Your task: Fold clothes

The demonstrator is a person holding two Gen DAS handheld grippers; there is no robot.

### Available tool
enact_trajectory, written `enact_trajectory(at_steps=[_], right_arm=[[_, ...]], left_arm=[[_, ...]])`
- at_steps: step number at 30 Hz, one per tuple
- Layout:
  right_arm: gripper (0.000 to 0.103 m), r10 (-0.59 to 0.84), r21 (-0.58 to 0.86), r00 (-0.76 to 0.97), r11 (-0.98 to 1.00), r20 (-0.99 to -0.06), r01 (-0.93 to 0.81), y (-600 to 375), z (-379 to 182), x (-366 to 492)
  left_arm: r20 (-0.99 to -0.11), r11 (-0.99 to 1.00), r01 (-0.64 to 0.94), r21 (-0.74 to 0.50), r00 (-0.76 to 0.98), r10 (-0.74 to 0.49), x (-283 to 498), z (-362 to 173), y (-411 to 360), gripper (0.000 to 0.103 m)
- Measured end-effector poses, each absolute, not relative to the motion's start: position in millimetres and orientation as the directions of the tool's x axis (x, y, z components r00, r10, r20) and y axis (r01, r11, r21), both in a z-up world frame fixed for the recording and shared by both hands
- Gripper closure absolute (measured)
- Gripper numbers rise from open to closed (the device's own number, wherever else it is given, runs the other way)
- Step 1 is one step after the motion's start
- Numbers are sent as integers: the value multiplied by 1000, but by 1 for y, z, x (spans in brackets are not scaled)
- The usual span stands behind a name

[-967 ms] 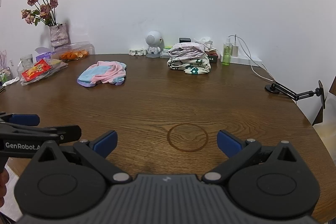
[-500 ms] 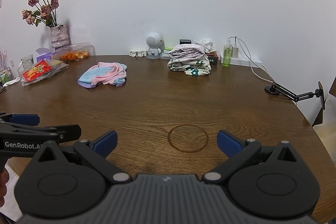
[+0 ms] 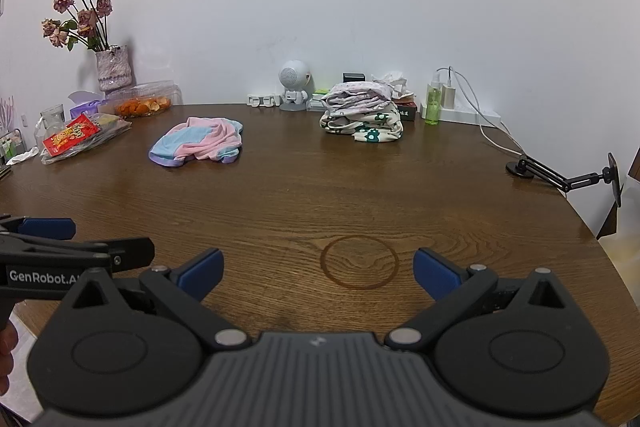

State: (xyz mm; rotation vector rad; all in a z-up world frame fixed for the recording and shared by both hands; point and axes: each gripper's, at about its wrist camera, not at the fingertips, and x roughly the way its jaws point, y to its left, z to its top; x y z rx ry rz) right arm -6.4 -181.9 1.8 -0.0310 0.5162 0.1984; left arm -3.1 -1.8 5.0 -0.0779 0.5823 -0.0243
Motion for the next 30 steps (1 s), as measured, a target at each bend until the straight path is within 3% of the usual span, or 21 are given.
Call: enact_trajectory(at_steps=[30], right_arm=[[0, 215, 27, 853, 973, -476, -230, -185, -15, -1]], left_arm=[[-510, 998, 14, -64, 859, -45, -4, -14, 0, 0]])
